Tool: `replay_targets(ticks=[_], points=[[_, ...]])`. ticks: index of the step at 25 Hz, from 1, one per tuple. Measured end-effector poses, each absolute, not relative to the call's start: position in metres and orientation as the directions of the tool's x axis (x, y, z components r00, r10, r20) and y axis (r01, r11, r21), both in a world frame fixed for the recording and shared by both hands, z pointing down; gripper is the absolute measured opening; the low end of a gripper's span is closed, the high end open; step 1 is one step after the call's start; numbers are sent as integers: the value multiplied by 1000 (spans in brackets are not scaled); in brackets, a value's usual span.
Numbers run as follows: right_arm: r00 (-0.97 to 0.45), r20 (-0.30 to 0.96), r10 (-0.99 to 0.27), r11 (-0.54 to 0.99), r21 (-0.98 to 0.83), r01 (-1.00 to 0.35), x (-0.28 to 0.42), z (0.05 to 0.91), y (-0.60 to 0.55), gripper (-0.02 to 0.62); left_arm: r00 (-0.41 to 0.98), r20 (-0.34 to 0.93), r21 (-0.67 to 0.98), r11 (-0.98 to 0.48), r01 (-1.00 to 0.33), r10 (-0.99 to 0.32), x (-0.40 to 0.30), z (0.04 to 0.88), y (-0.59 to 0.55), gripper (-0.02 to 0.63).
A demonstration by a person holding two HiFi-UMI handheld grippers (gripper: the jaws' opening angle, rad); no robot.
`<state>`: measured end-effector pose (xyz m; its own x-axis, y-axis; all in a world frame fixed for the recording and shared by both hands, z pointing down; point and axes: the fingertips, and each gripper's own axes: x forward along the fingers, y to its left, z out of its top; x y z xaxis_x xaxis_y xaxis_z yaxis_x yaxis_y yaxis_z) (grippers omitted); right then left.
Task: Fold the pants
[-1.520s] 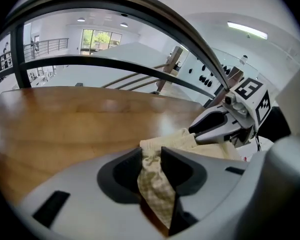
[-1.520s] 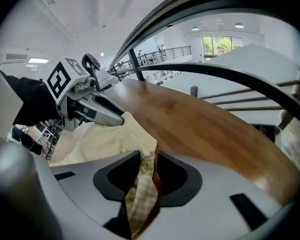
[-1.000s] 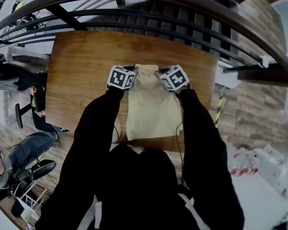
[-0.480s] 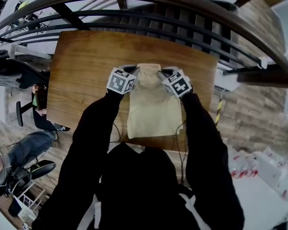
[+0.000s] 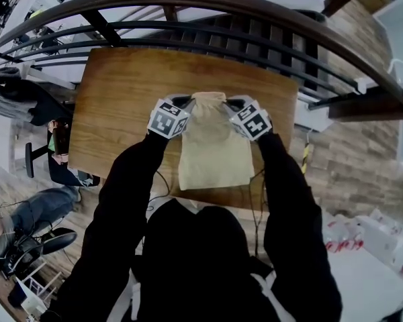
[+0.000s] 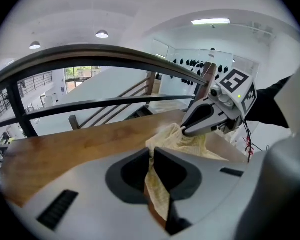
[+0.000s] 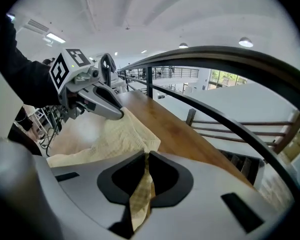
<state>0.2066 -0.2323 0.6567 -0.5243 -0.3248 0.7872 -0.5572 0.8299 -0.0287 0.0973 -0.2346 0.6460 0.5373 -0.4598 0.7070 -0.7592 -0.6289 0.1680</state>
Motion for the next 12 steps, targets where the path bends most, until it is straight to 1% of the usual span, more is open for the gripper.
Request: replay_targets(ticks=[12], points=[[-530,776,-342,868,45,-494,213,610,-179,31,556,704,47,-753,-657,-442,106,598,-171,31]])
